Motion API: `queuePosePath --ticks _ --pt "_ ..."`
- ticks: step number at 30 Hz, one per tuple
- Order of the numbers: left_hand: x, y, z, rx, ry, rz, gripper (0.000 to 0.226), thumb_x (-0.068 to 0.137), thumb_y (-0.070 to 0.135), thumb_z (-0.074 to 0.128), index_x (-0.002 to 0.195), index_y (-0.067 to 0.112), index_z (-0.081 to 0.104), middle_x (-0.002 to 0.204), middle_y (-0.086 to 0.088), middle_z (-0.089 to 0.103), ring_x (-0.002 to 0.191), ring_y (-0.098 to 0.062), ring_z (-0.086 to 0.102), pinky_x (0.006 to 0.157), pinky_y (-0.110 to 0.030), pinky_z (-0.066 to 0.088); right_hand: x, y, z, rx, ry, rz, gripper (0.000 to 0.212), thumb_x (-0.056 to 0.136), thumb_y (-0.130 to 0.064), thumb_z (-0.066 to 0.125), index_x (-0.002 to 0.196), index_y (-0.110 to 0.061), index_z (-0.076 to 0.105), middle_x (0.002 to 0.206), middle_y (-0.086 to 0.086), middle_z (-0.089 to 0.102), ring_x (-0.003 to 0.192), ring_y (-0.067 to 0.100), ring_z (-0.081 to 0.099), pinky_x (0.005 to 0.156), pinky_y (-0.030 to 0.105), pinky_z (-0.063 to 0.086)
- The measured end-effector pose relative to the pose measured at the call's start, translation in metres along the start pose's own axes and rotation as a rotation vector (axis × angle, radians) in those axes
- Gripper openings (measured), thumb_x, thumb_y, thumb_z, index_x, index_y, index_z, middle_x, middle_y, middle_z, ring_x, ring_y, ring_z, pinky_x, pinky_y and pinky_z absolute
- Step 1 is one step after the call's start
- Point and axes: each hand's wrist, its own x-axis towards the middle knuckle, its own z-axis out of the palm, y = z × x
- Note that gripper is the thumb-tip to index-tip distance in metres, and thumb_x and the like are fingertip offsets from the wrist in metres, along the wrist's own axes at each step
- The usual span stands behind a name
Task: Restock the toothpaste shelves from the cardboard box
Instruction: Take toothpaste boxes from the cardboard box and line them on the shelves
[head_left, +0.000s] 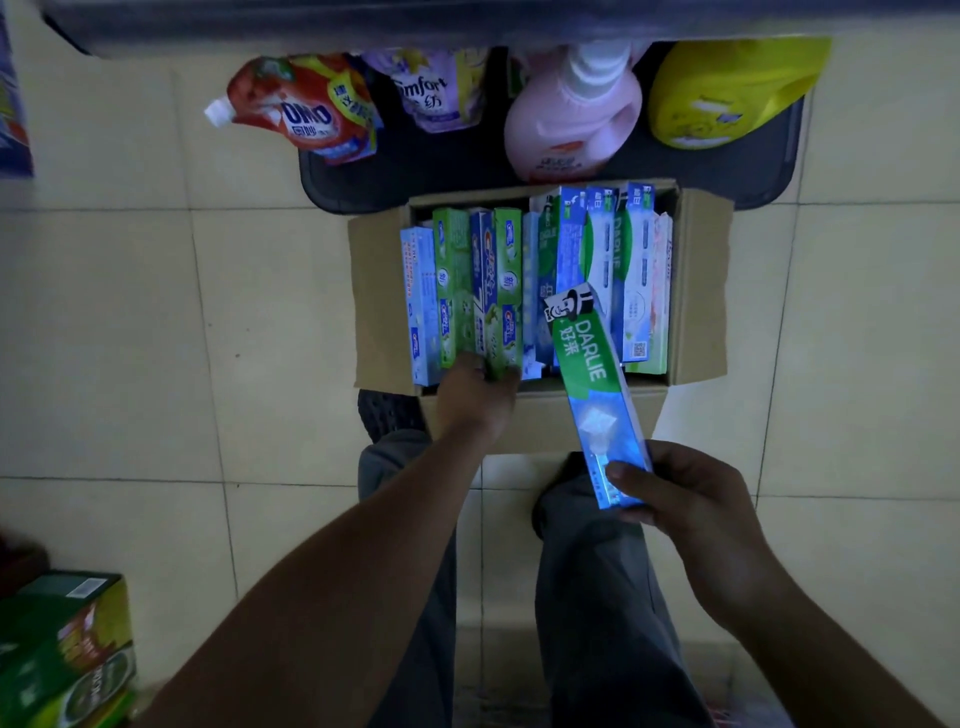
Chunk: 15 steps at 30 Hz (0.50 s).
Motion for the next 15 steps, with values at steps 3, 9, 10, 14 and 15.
queuePosePath --ticks 3,9,10,14,15 --pt "-0.001 0.015 -0.002 0.008 0.043 0.087 0.043 0.081 0.041 0.079 0.111 0.019 0.056 0.104 0.001 0.063 0.095 -0.024 0.063 0.067 -0.030 0.046 -0.002 0.001 0.003 0.019 0.028 0.006 0.041 0.060 -0.041 0.086 0.097 -0.023 0.080 0.096 0.009 0.078 0.087 0.029 0.075 0.073 0.040 0.060" --pt "-0.009 0.052 0.002 0.229 0.059 0.563 0.072 0.078 0.053 0.069 0.141 0.024 0.051 0.136 -0.001 0.047 0.120 -0.029 0.055 0.090 -0.042 0.050 -0.008 0.003 0.001 0.063 0.056 0.025 0.040 0.063 -0.034 0.081 0.097 -0.014 0.080 0.098 0.011 0.077 0.091 0.032 0.074 0.072 0.039 0.057" --pt "-0.011 0.056 0.003 0.223 0.034 0.571 0.079 0.075 0.061 0.061 0.144 0.024 0.049 0.138 -0.002 0.046 0.122 -0.030 0.054 0.092 -0.042 0.050 -0.009 0.003 -0.001 0.071 0.061 0.024 0.041 0.063 -0.034 0.081 0.098 -0.013 0.079 0.099 0.011 0.077 0.092 0.032 0.074 0.071 0.039 0.057" --pt "-0.016 0.058 0.014 0.128 -0.073 0.465 0.084 0.075 0.057 0.065 0.147 0.018 0.046 0.139 -0.007 0.046 0.122 -0.027 0.054 0.096 -0.041 0.051 -0.013 -0.001 -0.006 0.097 0.075 -0.013 0.039 0.062 -0.034 0.081 0.096 -0.015 0.080 0.097 0.014 0.076 0.088 0.028 0.074 0.067 0.031 0.056" --pt "-0.016 0.057 0.018 0.105 -0.051 0.445 0.073 0.081 0.045 0.072 0.144 0.016 0.049 0.137 -0.009 0.047 0.119 -0.026 0.054 0.094 -0.041 0.052 -0.013 -0.002 -0.007 0.107 0.077 -0.020 0.038 0.062 -0.034 0.081 0.095 -0.016 0.080 0.096 0.014 0.076 0.086 0.027 0.073 0.067 0.031 0.056"
